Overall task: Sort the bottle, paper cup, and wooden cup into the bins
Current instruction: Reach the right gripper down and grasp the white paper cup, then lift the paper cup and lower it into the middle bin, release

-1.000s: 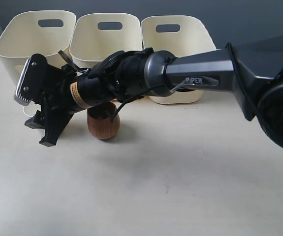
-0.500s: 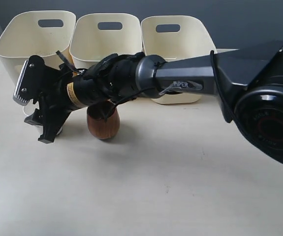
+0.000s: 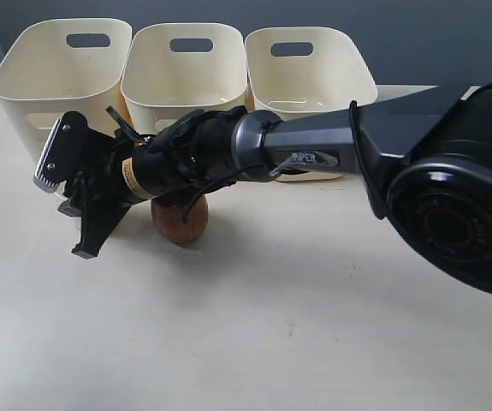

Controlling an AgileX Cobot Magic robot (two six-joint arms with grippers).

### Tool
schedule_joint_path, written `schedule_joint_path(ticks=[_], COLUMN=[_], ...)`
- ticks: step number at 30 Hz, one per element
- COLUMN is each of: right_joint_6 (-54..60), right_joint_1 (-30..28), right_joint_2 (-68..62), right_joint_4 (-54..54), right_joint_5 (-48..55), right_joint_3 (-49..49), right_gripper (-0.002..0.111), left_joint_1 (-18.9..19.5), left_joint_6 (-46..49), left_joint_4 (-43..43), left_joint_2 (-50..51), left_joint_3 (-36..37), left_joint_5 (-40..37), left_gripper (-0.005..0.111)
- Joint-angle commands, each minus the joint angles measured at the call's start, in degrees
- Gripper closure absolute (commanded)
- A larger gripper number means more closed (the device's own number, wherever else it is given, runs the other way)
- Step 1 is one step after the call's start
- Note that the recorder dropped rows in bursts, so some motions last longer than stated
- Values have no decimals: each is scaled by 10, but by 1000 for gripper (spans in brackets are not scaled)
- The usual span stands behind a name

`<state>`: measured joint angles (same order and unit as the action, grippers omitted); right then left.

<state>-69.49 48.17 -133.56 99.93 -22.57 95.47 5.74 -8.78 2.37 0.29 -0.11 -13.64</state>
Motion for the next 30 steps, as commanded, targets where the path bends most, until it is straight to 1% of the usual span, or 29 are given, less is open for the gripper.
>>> schedule_joint_path(ticks=[1,10,16,20,30], right_joint_6=[-9,-9,-9,-12,-22], right_joint_1=[-1,-1,-2,-2,-2], right_joint_2=[1,26,82,122,170], right_joint_4=[0,0,0,0,0], right_joint_5=[4,4,40,83,250], right_joint_3=[2,2,2,2,2], right_gripper=[109,109,109,109,109], left_joint_1=[-2,-2,-2,-2,-2], left_joint_6=[-1,-1,-1,-1,-1], left_joint_4=[1,1,1,1,1], left_joint_2=[-3,-3,-3,-3,-3], left_joint_3=[1,1,1,1,1], left_joint_5=[4,4,4,4,4], left_gripper=[107,107,107,107,107])
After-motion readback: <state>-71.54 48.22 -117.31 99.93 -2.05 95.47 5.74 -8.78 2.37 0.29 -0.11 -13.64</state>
